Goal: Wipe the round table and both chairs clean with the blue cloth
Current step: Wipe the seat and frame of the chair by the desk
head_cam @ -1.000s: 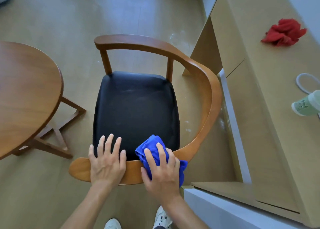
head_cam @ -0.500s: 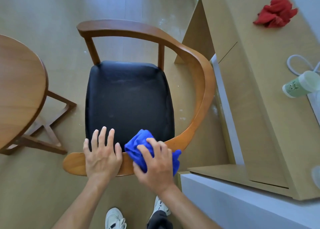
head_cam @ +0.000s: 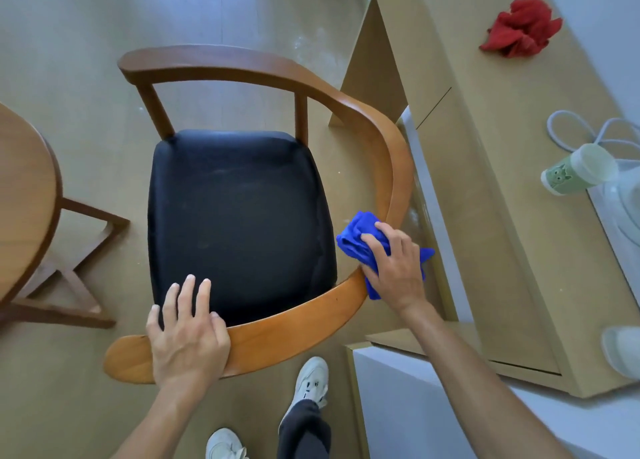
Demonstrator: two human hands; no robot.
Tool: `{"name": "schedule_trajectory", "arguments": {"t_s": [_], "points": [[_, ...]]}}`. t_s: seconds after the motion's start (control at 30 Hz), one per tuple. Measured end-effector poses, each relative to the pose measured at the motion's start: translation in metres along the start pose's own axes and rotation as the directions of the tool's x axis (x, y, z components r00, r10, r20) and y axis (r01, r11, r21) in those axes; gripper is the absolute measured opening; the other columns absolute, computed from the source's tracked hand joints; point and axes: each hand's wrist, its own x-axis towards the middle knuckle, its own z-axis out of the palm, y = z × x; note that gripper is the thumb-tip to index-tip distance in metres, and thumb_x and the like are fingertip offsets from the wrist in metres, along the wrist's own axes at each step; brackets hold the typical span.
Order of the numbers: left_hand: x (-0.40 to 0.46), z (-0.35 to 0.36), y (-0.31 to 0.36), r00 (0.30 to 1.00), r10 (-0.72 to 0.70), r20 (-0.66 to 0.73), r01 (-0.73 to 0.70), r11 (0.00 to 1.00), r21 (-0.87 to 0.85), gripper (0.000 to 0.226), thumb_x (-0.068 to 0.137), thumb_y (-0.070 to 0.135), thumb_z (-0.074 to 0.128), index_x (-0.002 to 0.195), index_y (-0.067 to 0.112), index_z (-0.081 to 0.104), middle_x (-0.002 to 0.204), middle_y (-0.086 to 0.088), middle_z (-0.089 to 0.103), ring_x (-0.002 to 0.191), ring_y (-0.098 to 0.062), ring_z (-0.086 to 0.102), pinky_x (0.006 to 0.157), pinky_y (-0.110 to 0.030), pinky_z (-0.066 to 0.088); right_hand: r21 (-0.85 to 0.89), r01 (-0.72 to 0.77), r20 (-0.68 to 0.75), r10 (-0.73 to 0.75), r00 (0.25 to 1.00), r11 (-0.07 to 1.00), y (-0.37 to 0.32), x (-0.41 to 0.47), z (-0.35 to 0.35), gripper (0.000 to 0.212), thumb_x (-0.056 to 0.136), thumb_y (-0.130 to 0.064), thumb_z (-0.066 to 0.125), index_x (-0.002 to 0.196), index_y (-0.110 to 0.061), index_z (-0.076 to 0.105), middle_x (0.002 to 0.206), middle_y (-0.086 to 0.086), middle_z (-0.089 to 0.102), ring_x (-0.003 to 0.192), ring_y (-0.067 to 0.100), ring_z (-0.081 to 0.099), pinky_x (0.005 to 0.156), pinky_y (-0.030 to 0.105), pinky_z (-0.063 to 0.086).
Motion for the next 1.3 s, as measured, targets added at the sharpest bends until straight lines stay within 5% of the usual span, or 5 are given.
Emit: {"name": "schedule_trajectory", "arguments": {"t_s": [0.3, 0.43, 0.7, 1.0, 1.3], "points": [[0.000, -0.004, 0.004, 1.000, 0.007, -0.013, -0.007, 1.000, 0.002, 0.057, 0.078, 0.020, 0.029, 0.124, 0.010, 0.061, 0.140, -0.016, 0.050, 0.129, -0.036, 0.045, 0.096, -0.057, 0.035, -0.043, -0.072, -0.068, 0.069, 0.995, 0.996, 0.046, 0.131, -0.012, 0.041, 0.086, -0.033, 0.060, 0.124, -0.018, 0.057, 0.132, 0.011, 0.051, 0.107, 0.031, 0.053, 0.074, 0.042, 0.047], [0.015, -0.015, 0.035, 0.982, -0.131, 0.138, 0.137, 0.990, -0.033, 0.055, 0.082, 0.030, 0.032, 0.124, 0.010, 0.062, 0.142, -0.017, 0.048, 0.131, -0.039, 0.040, 0.094, -0.065, 0.035, 0.196, -0.320, -0.038, 0.334, 0.942, 0.927, 0.054, 0.173, -0.014, 0.046, 0.091, -0.035, 0.054, 0.134, -0.017, 0.049, 0.134, 0.008, 0.046, 0.112, 0.029, 0.049, 0.084, 0.044, 0.048], [0.044, 0.015, 0.184, 0.883, 0.275, 0.381, -0.258, 0.961, -0.095, 0.074, 0.091, 0.055, 0.003, 0.148, 0.021, 0.036, 0.157, -0.008, 0.027, 0.146, -0.030, 0.020, 0.117, -0.055, 0.016, 0.185, -0.424, -0.123, 0.449, 0.885, 0.886, 0.032, 0.134, -0.017, 0.051, 0.089, -0.033, 0.060, 0.135, -0.013, 0.047, 0.139, 0.015, 0.043, 0.116, 0.032, 0.048, 0.089, 0.038, 0.045], [0.054, 0.034, 0.230, 0.831, 0.434, 0.348, -0.394, 0.901, -0.181, 0.063, 0.090, 0.051, 0.035, 0.137, 0.012, 0.052, 0.143, -0.019, 0.048, 0.133, -0.038, 0.044, 0.101, -0.062, 0.040, 0.149, -0.370, -0.176, 0.393, 0.902, 0.917, 0.040, 0.125, -0.001, 0.060, 0.082, -0.032, 0.068, 0.134, -0.014, 0.044, 0.137, 0.018, 0.043, 0.116, 0.032, 0.047, 0.095, 0.040, 0.044], [0.055, 0.046, 0.230, 0.821, 0.445, 0.356, -0.444, 0.891, -0.090, 0.063, 0.078, 0.058, 0.046, 0.123, 0.019, 0.066, 0.135, -0.017, 0.056, 0.124, -0.037, 0.053, 0.102, -0.054, 0.027, 0.076, -0.447, 0.317, 0.403, 0.858, 0.891, 0.078, 0.291, 0.018, 0.056, 0.087, -0.044, 0.053, 0.137, -0.024, 0.039, 0.129, 0.009, 0.046, 0.110, 0.034, 0.049, 0.088, 0.042, 0.046]]}}
